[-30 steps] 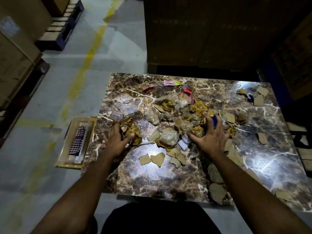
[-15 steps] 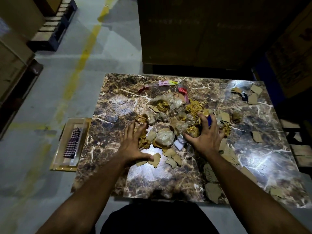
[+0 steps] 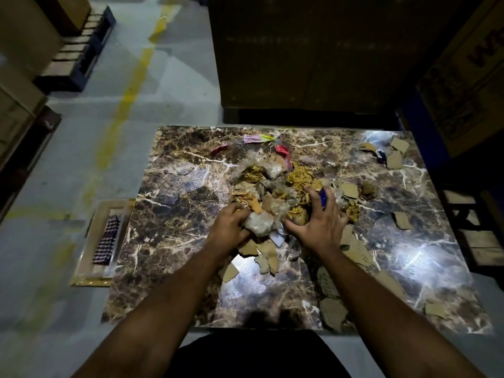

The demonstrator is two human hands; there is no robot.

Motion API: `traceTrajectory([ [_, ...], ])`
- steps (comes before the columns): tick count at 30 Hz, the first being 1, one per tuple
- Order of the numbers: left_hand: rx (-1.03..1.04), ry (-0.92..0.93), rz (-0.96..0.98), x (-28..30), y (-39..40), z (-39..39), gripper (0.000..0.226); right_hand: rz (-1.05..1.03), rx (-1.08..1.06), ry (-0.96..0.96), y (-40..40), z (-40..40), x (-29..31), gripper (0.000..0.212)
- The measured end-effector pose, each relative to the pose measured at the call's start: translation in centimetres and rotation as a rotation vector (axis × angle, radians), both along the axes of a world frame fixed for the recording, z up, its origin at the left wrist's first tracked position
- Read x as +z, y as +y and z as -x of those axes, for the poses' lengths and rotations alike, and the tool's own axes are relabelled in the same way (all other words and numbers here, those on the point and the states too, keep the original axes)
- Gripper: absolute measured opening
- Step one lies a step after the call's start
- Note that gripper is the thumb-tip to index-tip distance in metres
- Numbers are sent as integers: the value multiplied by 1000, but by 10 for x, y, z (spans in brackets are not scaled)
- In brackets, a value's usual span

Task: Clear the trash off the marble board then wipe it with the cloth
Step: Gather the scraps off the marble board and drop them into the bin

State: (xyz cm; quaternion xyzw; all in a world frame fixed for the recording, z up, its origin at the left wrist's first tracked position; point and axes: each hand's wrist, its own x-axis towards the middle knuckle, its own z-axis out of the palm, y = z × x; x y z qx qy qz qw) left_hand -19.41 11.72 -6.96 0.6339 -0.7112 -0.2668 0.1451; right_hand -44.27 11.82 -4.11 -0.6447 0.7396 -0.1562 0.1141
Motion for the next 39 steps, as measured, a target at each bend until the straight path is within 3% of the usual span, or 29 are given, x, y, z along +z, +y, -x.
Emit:
traceTrajectory([
  [7, 168, 256, 124, 42, -13, 31, 42, 12, 6, 14, 0, 0, -2, 111],
  [14, 175, 406, 195, 61, -15, 71, 42, -24, 6, 9, -2, 1, -4, 109],
  [18, 100, 411, 225, 65, -14, 92, 53, -46, 13, 24, -1, -1, -1, 101],
  [22, -117, 309, 249, 80, -23, 122, 54, -133, 45, -1, -4, 0, -1, 99],
  [25, -100, 254, 277, 77, -31, 137, 41, -250, 127, -56, -8, 10, 5, 122],
  [27, -111, 210, 283, 67, -31, 144, 46, -291, 184, -71, -9, 20, 6, 141],
  [29, -131, 184, 297, 60, -28, 151, 50, -284, 210, -145, -10, 29, 4, 145],
  [33, -110, 200, 273, 60, -26, 156, 50, -221, 274, -242, -13, 35, 1, 123],
  [36, -135, 204, 252, 60, -25, 155, 51, -223, 263, -313, -13, 38, 0, 126],
  [39, -98, 206, 227, 57, -25, 151, 53, -221, 245, -555, -7, 45, 8, 115],
])
